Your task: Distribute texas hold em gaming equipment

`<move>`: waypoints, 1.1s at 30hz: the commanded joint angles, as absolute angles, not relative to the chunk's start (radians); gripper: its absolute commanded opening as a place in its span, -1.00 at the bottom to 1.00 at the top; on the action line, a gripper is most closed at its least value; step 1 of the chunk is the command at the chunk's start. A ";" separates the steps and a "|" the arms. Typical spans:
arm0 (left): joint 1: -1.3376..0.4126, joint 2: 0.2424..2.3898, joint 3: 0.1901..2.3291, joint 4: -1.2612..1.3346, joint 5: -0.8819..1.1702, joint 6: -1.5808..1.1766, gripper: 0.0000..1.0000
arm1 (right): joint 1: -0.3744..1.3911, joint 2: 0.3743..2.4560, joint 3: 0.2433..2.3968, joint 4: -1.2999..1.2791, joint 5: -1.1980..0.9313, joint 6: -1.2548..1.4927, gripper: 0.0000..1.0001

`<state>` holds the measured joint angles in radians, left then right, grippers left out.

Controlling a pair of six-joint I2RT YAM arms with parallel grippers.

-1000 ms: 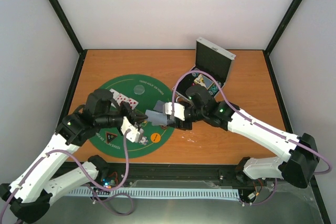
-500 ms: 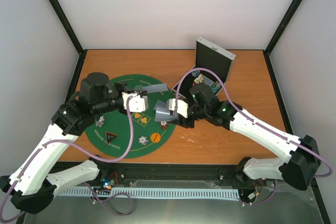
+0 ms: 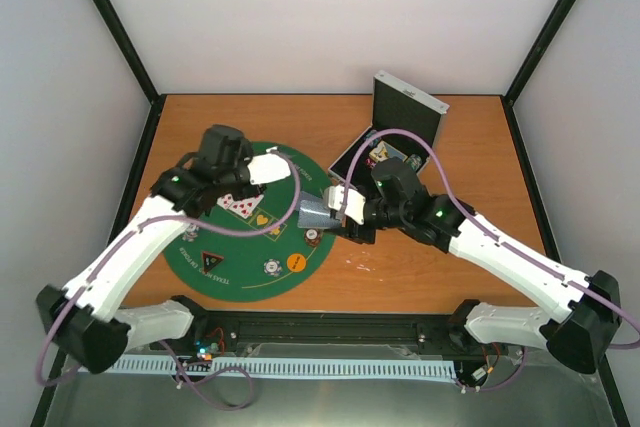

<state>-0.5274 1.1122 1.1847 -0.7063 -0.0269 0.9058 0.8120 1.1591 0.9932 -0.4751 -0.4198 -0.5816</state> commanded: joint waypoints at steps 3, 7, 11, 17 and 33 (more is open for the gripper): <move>-0.504 1.237 1.091 -0.857 -0.019 0.670 -0.99 | 0.807 1.099 0.969 -0.475 -0.403 -0.565 0.09; -0.505 1.316 1.075 -0.787 -0.002 0.591 -0.99 | 0.807 1.084 0.959 -0.480 -0.398 -0.564 0.10; -0.505 1.345 0.980 -0.568 -0.058 0.591 -0.99 | 0.807 1.078 0.961 -0.493 -0.395 -0.558 0.10; -0.503 1.355 0.759 -0.299 -0.168 0.628 -0.99 | 0.807 1.044 0.955 -0.506 -0.384 -0.561 0.10; -0.502 1.419 0.577 -0.169 -0.127 0.577 -0.99 | 0.805 1.048 0.954 -0.510 -0.385 -0.566 0.11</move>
<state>-0.5049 1.4208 0.6067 -0.1726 -0.1650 0.5999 0.8101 1.0607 0.9596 -0.5331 -0.3851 -0.5674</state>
